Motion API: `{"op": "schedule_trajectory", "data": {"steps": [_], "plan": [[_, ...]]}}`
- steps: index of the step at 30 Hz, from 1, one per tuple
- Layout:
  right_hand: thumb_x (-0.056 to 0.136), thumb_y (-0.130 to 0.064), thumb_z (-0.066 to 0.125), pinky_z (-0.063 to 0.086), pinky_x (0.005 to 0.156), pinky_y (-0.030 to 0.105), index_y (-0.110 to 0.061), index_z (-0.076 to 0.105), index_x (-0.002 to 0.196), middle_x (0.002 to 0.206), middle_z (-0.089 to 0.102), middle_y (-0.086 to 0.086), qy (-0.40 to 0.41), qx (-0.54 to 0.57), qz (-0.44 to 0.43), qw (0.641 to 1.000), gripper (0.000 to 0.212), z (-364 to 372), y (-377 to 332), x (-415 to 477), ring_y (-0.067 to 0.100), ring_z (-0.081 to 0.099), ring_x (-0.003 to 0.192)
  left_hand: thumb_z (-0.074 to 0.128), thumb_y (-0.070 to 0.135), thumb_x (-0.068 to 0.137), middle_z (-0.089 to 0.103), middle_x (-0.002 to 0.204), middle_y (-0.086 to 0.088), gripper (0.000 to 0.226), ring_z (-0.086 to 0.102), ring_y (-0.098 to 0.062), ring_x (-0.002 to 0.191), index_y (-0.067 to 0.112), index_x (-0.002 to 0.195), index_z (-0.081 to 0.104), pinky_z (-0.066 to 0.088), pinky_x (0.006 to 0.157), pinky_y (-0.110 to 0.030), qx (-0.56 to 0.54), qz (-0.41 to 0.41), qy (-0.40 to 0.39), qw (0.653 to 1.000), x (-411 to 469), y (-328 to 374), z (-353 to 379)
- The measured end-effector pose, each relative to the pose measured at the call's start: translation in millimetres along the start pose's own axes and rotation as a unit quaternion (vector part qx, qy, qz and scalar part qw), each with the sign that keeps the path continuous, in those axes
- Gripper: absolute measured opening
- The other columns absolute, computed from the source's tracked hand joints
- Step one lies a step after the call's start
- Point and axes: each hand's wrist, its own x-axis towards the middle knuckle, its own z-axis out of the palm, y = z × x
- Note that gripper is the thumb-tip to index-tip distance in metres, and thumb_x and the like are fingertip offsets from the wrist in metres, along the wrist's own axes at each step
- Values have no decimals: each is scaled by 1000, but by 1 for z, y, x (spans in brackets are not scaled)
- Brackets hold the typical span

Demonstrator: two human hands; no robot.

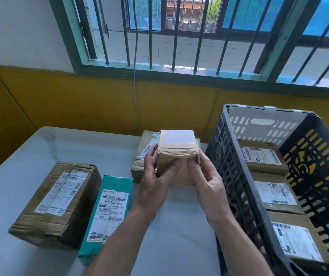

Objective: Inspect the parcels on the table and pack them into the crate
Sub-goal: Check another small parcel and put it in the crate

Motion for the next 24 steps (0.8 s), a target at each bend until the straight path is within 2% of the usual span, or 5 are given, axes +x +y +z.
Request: {"op": "schedule_trajectory", "data": {"steps": [4, 10, 15, 20, 24], "plan": [[82, -49, 66, 51, 103, 28, -33, 59, 141, 133, 68, -13, 13, 5, 6, 1000, 62, 2, 1, 1, 4, 63, 122, 75, 41, 78, 70, 121, 21, 68, 66, -1, 112, 36, 139, 45, 55, 87, -17, 2, -11, 12, 1000, 1, -2, -2], [87, -48, 65, 53, 94, 16, -35, 59, 140, 129, 70, -14, 15, 4, 12, 1000, 55, 1, 1, 0, 1, 64, 119, 72, 22, 91, 69, 125, 18, 56, 66, -1, 111, 40, 139, 48, 53, 83, -15, 8, -15, 8, 1000, 0, -5, -5], [89, -51, 66, 53, 86, 13, -39, 61, 138, 124, 71, -17, 23, -4, 13, 1000, 50, 4, 0, -1, 0, 66, 114, 75, 32, 88, 69, 124, 20, 56, 65, -1, 112, 46, 135, 51, 54, 83, -15, 15, -16, 7, 1000, -1, -3, -6], [83, -61, 62, 54, 102, 41, -40, 60, 137, 123, 73, -13, 30, -8, 31, 999, 58, 3, 1, 1, 8, 68, 114, 67, 47, 80, 67, 127, 21, 63, 64, -1, 114, 54, 140, 48, 56, 83, -16, 32, -26, -11, 999, -4, -2, -8], [80, -58, 66, 50, 107, 44, -42, 58, 137, 124, 72, -13, 24, -24, 39, 999, 60, 3, 2, 0, 7, 66, 118, 72, 41, 90, 69, 124, 20, 51, 67, 2, 106, 50, 137, 54, 57, 79, -16, 22, -30, 9, 999, -3, -2, -8]]}}
